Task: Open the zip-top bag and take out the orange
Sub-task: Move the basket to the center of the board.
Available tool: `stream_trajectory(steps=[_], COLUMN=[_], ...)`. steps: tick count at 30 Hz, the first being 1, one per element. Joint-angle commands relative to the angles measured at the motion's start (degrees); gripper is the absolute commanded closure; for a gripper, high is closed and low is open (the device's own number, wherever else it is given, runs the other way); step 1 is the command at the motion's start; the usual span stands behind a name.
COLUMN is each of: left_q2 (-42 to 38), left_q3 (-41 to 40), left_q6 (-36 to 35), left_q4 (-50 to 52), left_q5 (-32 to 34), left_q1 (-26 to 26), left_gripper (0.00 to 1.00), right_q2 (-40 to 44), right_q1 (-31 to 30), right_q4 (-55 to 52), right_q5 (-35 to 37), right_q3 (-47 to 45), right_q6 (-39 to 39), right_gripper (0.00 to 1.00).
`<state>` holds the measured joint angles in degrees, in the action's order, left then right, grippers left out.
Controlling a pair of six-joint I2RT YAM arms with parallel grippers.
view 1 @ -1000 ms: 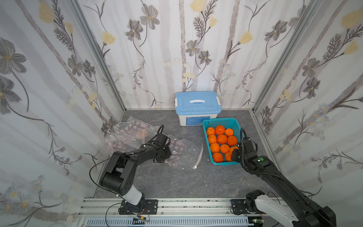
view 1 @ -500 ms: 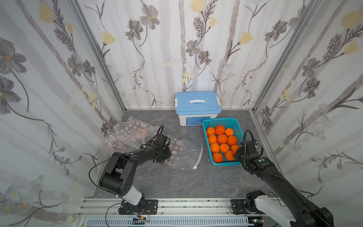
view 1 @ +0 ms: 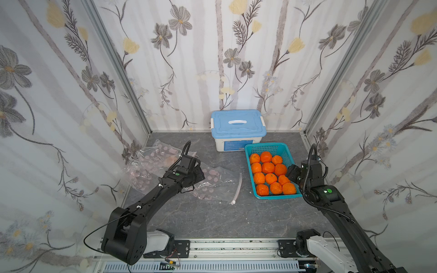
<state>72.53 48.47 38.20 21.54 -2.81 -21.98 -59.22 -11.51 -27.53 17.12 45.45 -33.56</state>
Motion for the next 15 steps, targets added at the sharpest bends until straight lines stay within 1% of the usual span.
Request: stream_trajectory(steps=[1, 3, 5, 7, 9, 11, 15], left_q2=[-5.52, -8.54, -11.24, -13.34, -14.55, -15.05, -14.82], left_q3=[0.63, 0.15, -1.37, -3.27, -4.37, -5.08, -5.79], left_q6=[-3.41, -5.28, -6.29, -6.82, -6.48, -5.83, -5.38], left_q4=[2.05, 1.97, 1.38, 0.20, -0.33, -0.56, -0.75], left_q5=[4.57, 4.98, 6.71, 8.59, 9.22, 8.73, 7.77], left_q1=[0.01, 0.01, 0.00, 0.08, 0.10, 0.16, 0.18], left_gripper=[0.36, 0.36, 0.36, 0.35, 0.34, 0.34, 0.33], right_q2=[0.20, -0.27, -1.22, -2.83, -4.77, -7.65, -14.82], right_q1=[1.96, 3.64, 7.04, 12.17, 14.95, 16.28, 16.43], right_q4=[5.16, 5.29, 5.73, 8.53, 11.26, 12.94, 16.15], right_q5=[1.11, 0.59, 0.12, -5.48, -8.94, -11.02, -17.90], right_q3=[0.04, -0.47, -1.70, -4.63, -6.28, -6.86, -6.27], right_q6=[4.31, 5.16, 4.22, 4.35, 4.72, 5.44, 7.89], right_gripper=[0.24, 0.24, 0.24, 0.24, 0.24, 0.24, 0.24])
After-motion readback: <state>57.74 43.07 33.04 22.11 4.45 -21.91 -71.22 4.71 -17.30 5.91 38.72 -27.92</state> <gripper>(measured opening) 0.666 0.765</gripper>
